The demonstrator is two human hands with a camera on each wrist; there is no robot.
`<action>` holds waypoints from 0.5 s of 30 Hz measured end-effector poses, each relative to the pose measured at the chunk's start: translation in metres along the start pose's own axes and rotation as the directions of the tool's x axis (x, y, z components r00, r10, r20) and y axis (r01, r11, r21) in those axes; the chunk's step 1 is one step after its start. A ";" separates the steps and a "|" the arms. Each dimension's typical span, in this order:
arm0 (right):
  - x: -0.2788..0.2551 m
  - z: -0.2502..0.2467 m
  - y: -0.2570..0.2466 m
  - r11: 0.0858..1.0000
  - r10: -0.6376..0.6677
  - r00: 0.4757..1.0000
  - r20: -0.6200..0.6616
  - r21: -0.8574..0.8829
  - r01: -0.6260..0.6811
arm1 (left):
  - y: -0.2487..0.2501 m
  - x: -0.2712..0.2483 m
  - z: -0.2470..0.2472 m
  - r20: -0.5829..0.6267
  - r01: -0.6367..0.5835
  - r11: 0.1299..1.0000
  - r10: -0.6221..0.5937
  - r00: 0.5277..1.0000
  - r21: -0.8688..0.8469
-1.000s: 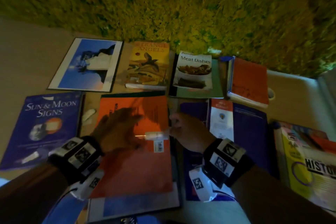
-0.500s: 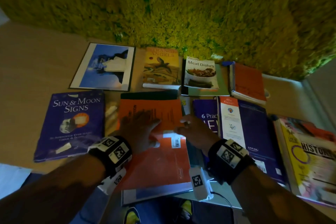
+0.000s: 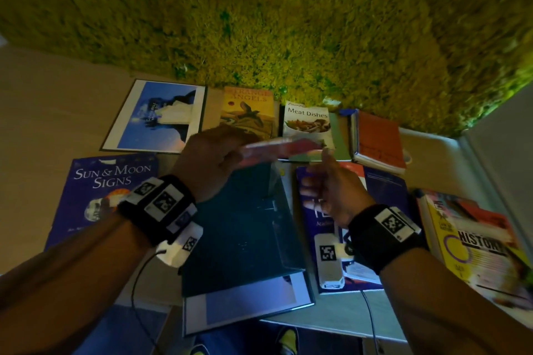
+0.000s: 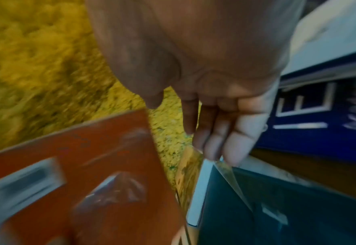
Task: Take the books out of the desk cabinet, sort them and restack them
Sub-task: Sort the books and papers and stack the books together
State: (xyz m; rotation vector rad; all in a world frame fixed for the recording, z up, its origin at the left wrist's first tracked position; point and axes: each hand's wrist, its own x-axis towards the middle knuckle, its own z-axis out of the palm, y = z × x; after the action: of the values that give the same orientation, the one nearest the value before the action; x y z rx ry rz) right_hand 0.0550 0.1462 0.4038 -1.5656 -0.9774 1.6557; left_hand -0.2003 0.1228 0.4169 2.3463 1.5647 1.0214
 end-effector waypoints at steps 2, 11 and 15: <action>0.003 -0.012 0.007 0.974 0.081 0.984 0.162 0.195 -0.112 | 0.018 0.012 -0.004 -0.050 -0.081 0.995 0.079 0.996 -0.052; 0.021 -0.039 0.013 0.954 -0.056 0.976 0.211 0.300 -0.010 | -0.012 -0.006 0.067 0.238 0.370 0.925 -0.343 0.909 -0.080; 0.041 -0.056 0.002 0.962 -0.089 0.989 0.117 0.267 0.055 | 0.003 0.033 0.087 0.274 0.487 0.771 -0.406 0.872 -0.410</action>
State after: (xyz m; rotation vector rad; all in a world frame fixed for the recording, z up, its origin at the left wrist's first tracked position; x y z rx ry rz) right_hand 0.1078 0.1851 0.3801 -1.2482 -0.8282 1.7708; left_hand -0.1376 0.1709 0.3676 1.5815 1.4963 0.9202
